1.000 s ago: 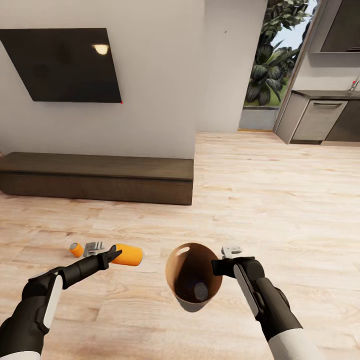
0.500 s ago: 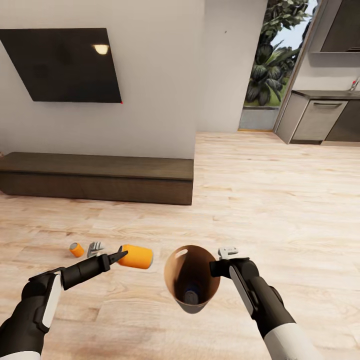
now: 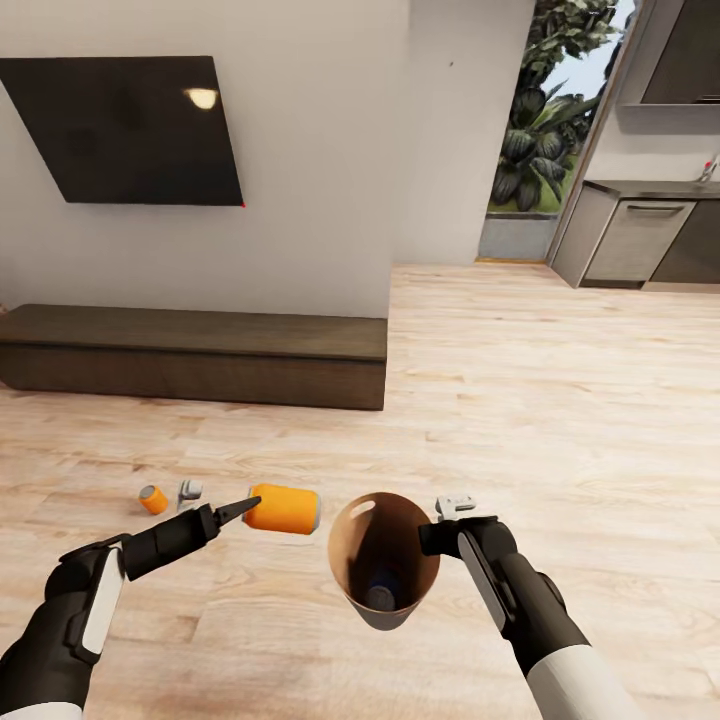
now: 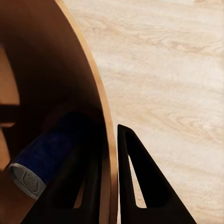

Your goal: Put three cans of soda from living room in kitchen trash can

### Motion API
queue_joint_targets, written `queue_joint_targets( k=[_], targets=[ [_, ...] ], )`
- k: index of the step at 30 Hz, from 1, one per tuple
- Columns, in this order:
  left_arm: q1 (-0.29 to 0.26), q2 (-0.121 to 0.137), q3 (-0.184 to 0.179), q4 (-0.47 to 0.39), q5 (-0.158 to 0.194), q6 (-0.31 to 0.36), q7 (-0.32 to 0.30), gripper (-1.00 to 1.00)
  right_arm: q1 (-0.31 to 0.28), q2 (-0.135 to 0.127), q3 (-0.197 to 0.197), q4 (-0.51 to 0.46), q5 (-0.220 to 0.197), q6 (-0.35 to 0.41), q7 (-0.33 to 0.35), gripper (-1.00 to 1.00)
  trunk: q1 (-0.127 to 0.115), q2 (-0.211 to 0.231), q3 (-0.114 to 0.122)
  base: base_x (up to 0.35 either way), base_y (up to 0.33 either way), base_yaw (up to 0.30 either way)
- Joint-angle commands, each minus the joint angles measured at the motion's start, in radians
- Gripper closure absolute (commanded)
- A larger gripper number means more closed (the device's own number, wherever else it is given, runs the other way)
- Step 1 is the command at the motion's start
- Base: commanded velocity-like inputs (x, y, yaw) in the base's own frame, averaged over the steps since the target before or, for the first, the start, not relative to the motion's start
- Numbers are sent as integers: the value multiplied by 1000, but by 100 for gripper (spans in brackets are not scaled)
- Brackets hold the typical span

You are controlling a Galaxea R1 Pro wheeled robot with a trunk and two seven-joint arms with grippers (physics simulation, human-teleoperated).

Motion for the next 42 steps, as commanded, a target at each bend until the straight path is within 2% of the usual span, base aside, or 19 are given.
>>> queue_joint_targets(
  k=[1,5,10,13,18,23,29,38,42],
  targets=[
    [0,-1,0,0,0,0,0,100,0,0,0,0,-17,0,5,100,0,0,0,0,0,0],
    [0,-11,-6,7,0,0,-2,100,0,4,0,1,-17,0,5,100,0,0,0,0,0,0],
    [0,-28,-54,10,-1,0,-3,100,-3,16,1,19,-17,0,5,100,0,0,0,0,0,0],
    [0,-31,-68,11,-1,-1,-3,100,-8,18,1,25,-16,0,5,100,0,0,0,0,0,0],
    [0,-33,-77,11,-1,-1,-3,100,-11,20,2,29,-16,0,5,100,0,0,0,0,0,0],
    [0,-57,-79,12,-2,-1,-2,100,-12,21,2,30,-17,0,5,100,0,0,0,0,0,0],
    [0,-70,-91,37,-3,-3,-1,100,-13,25,3,30,-16,0,5,100,0,0,0,0,0,0],
    [0,-73,-171,54,-4,-6,5,100,-13,29,3,30,-16,0,5,100,0,0,0,0,0,0],
    [0,-74,-181,55,-5,-6,7,100,-13,29,3,30,-16,0,5,100,0,0,0,0,0,0]
  ],
)
